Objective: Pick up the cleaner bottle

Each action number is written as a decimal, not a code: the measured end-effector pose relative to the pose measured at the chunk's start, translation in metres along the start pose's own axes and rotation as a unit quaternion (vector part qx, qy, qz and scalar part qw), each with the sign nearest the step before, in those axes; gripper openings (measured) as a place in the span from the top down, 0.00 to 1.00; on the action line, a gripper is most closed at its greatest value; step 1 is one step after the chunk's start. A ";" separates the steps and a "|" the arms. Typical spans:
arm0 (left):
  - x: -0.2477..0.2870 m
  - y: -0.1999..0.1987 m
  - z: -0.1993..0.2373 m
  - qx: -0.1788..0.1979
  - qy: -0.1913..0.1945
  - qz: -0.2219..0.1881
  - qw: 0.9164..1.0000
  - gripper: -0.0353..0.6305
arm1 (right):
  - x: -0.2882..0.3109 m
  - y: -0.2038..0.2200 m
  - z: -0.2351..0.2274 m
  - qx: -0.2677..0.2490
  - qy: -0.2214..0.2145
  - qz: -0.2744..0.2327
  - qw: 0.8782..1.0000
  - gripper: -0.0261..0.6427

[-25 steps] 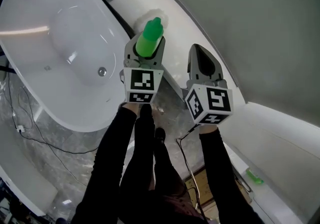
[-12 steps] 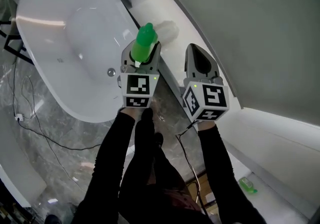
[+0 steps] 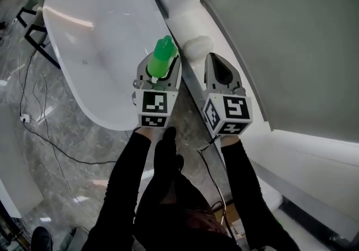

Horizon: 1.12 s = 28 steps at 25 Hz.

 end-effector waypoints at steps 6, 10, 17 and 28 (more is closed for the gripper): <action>-0.020 0.000 0.013 -0.001 -0.023 0.004 1.000 0.65 | 0.006 0.000 0.023 -0.009 -0.036 0.000 0.999 0.96; -0.046 -0.004 0.022 0.000 -0.035 0.006 0.999 0.65 | -0.002 -0.001 0.046 -0.013 -0.052 0.003 0.999 0.96; -0.087 0.007 0.032 -0.008 -0.057 0.010 0.998 0.65 | -0.014 0.011 0.078 -0.024 -0.077 0.011 0.997 0.96; -0.128 0.034 0.046 -0.023 -0.097 0.027 0.995 0.65 | -0.014 0.035 0.111 -0.037 -0.115 0.030 0.992 0.96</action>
Point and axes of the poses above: the fingertips, and each gripper's own axes: x forward along the fingers, z to its left, y out of its underside, the point moved 5 cm from there along -x, backward along the fingers, and after that the axes turned 5 degrees about x, right-handed, at the moved point
